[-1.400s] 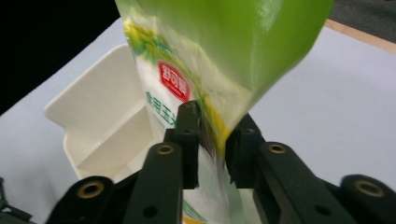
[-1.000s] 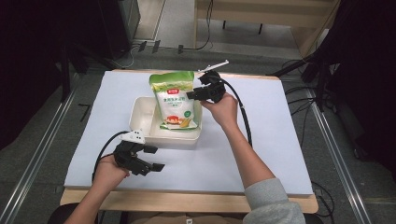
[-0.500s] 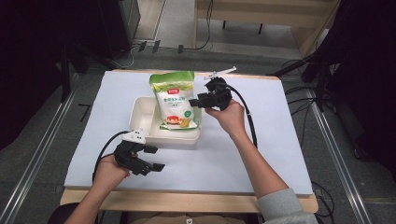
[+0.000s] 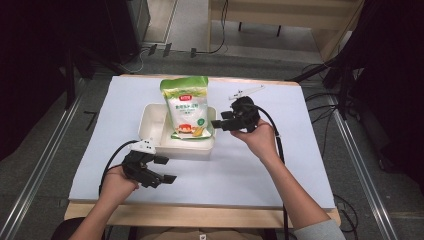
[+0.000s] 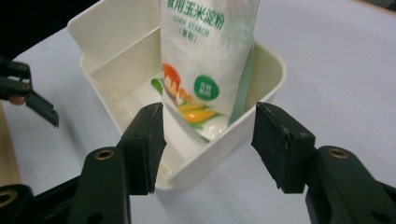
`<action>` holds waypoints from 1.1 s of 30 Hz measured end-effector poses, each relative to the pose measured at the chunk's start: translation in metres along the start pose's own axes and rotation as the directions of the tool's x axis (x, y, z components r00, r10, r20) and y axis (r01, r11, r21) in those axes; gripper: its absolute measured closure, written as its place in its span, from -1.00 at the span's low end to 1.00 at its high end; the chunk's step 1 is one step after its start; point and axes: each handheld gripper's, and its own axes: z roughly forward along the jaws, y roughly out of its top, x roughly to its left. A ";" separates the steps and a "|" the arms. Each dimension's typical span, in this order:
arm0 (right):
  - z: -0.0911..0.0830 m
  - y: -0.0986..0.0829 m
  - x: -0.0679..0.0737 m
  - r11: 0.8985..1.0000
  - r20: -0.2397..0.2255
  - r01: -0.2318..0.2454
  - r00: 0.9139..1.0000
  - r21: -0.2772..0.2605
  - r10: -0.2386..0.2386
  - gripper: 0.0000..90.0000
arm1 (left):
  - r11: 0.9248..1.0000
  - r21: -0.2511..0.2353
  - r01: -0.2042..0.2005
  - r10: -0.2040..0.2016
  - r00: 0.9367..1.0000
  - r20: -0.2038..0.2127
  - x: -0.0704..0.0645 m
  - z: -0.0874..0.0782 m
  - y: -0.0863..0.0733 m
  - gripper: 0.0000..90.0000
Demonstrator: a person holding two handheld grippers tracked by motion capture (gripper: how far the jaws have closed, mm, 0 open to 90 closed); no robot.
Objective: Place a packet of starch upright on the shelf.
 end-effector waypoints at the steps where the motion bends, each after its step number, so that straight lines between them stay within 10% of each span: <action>1: -0.002 -0.002 0.001 1.000 -0.003 -0.003 1.000 0.006 0.003 -0.01 | 1.000 -0.006 0.000 0.000 1.000 0.002 0.000 0.000 0.000 -0.48; 17: -0.027 -0.060 0.013 1.000 -0.045 0.003 0.999 -0.013 -0.004 -0.14 | 1.000 0.000 -0.001 0.001 1.000 -0.004 0.001 -0.002 0.000 -0.48; 33: -0.005 -0.109 0.019 1.000 -0.027 0.010 1.000 -0.018 -0.010 -0.34 | 1.000 -0.006 0.005 -0.005 1.000 -0.018 0.004 -0.007 0.000 -0.48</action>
